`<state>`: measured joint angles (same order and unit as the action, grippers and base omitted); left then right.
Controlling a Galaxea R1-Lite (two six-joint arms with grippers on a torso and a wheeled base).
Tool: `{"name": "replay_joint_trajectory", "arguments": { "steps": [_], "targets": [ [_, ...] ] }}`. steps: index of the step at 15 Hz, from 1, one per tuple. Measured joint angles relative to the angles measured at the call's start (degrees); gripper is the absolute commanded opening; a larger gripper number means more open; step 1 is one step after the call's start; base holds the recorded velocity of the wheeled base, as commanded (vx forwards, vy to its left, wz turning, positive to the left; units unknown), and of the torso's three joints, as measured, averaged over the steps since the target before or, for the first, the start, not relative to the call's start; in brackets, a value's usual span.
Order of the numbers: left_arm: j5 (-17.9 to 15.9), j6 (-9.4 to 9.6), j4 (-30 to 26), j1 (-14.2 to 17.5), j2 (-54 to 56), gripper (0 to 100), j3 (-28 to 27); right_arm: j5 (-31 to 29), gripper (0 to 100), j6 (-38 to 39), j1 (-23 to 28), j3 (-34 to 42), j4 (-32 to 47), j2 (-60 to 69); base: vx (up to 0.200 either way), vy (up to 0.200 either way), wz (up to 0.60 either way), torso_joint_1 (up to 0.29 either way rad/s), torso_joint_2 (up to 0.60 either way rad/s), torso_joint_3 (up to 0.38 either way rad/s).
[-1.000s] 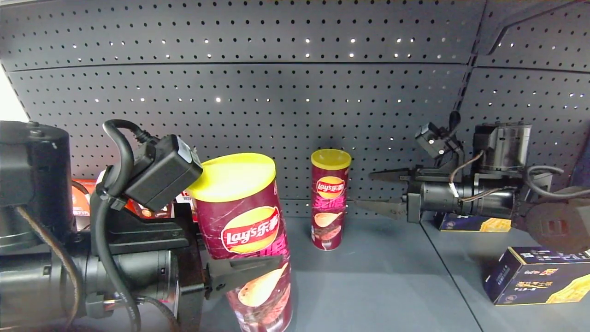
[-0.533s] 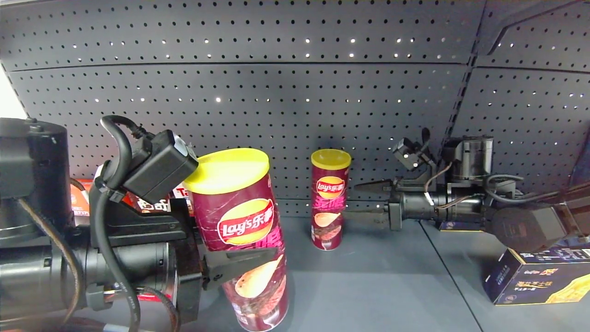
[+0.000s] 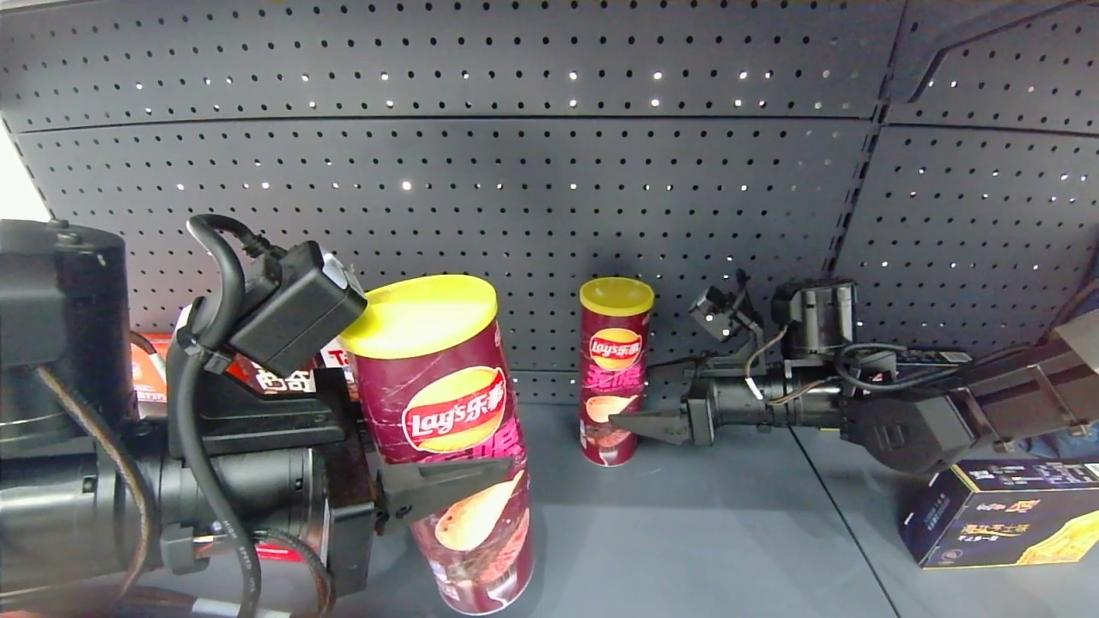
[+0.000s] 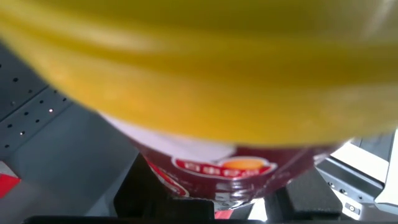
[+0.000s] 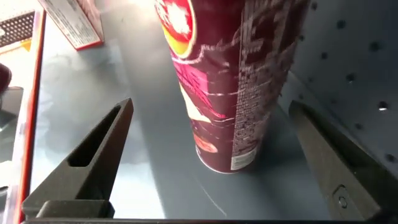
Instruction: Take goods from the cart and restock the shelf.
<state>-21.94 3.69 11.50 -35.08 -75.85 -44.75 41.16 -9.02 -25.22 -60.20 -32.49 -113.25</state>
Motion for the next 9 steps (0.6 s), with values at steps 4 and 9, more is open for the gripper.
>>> {"name": "replay_joint_trajectory", "arguments": {
  "steps": [4, 9],
  "targets": [
    [-0.2, 0.0, 0.0, 0.0, 0.0, 0, 0.4, -1.7, 100, -1.8, -1.1, -1.3, 0.0, -2.5, 0.0, 0.0, 0.0, 0.0, 0.0, 0.0],
    [-0.2, 0.0, 0.0, 0.0, 0.1, 0, 0.4, -2.2, 100, -2.1, -1.6, -4.1, 0.0, -5.3, 0.0, 0.0, 0.0, 0.0, 0.0, 0.0]
  ]
}}
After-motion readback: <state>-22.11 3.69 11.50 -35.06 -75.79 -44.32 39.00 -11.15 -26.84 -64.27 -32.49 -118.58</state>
